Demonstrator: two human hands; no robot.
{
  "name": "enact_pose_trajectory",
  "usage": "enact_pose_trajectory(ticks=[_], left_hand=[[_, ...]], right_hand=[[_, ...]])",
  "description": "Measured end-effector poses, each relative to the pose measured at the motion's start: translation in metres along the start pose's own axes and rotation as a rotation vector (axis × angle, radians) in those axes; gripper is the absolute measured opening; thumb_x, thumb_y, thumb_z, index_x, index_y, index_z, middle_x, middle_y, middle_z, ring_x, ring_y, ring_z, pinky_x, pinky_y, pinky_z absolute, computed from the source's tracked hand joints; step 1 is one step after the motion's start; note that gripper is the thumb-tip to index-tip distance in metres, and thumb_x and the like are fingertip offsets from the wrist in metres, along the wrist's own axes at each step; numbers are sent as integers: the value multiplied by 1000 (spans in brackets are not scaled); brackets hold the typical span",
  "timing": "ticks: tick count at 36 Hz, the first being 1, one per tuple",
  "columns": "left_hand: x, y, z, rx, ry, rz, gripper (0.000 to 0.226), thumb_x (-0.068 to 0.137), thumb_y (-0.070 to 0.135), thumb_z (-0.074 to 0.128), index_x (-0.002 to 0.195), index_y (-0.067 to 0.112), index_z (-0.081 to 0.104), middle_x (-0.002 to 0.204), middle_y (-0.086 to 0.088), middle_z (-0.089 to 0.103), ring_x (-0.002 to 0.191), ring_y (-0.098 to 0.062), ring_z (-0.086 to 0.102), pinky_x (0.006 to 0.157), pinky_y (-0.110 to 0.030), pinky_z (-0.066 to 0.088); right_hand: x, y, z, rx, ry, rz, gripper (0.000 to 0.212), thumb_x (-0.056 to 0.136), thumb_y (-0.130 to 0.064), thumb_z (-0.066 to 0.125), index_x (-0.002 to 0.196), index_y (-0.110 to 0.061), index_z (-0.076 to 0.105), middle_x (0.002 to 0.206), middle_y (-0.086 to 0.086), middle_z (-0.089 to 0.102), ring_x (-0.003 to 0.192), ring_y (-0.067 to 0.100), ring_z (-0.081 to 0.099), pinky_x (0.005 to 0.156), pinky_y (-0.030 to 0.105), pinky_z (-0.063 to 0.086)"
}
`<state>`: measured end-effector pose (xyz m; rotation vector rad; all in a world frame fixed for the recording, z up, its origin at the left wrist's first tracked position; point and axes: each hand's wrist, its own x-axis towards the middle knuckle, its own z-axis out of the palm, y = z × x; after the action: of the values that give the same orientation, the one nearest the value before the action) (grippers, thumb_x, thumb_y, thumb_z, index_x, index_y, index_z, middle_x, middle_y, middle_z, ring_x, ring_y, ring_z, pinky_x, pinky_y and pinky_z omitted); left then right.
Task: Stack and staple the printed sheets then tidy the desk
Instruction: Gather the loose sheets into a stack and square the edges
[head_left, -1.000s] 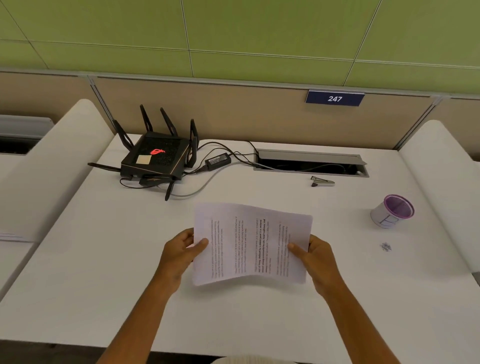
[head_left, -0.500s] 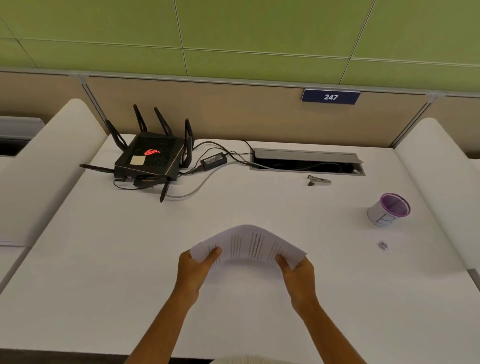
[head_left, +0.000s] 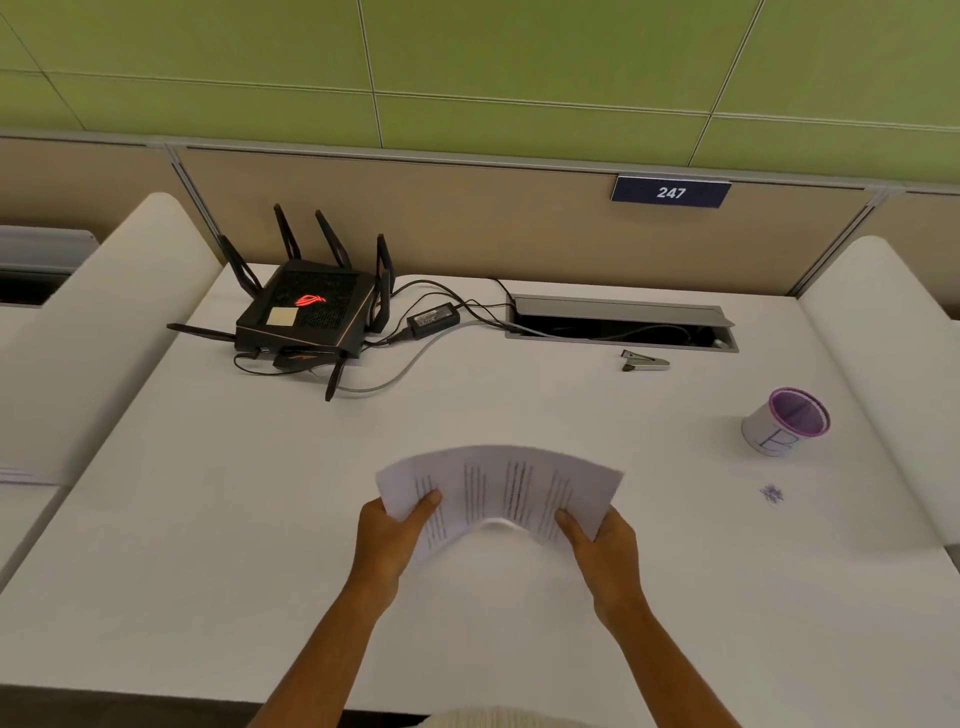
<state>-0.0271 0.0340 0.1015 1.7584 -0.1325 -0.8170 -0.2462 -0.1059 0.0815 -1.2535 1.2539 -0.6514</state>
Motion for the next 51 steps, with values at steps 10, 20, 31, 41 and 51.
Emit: enact_pose_trajectory(ticks=[10, 20, 31, 41, 51], left_hand=[[-1, 3, -11, -142, 21, -30, 21, 93, 29, 81, 111, 23, 73, 105, 0, 80, 98, -28, 74, 74, -39, 58], [-32, -15, 21, -506, -29, -223, 30, 93, 19, 80, 122, 20, 75, 108, -4, 84, 103, -29, 78, 82, -42, 63], [-6, -6, -16, -382, -191, -108, 35, 106, 34, 57, 138, 30, 69, 133, 0, 76, 126, -28, 66, 102, -46, 52], [10, 60, 5, 113, -465, 104, 39, 92, 25, 82, 129, 24, 70, 122, 6, 80, 111, -19, 78, 92, -38, 65], [-13, 74, 40, -75, -274, 281, 25, 96, 19, 78, 119, 28, 78, 108, 9, 83, 96, -13, 79, 80, -28, 66]], right_hand=[[14, -38, -26, 210, -208, 20, 32, 88, -17, 78, 119, -9, 73, 112, 11, 80, 105, 34, 77, 82, 38, 65], [-9, -44, 18, 472, -216, 136, 45, 90, -8, 77, 134, -15, 68, 125, 10, 76, 115, 30, 74, 95, 51, 60], [2, -51, 9, 217, -100, 172, 35, 88, -8, 81, 116, -27, 70, 112, 1, 79, 104, 27, 75, 86, 49, 65], [14, -88, -4, 51, -194, 49, 29, 84, -12, 86, 111, -16, 76, 102, -1, 82, 90, 22, 80, 71, 36, 66], [-1, -99, 2, 144, -24, -201, 16, 89, -15, 81, 101, -25, 77, 93, -12, 80, 86, 10, 76, 67, 23, 63]])
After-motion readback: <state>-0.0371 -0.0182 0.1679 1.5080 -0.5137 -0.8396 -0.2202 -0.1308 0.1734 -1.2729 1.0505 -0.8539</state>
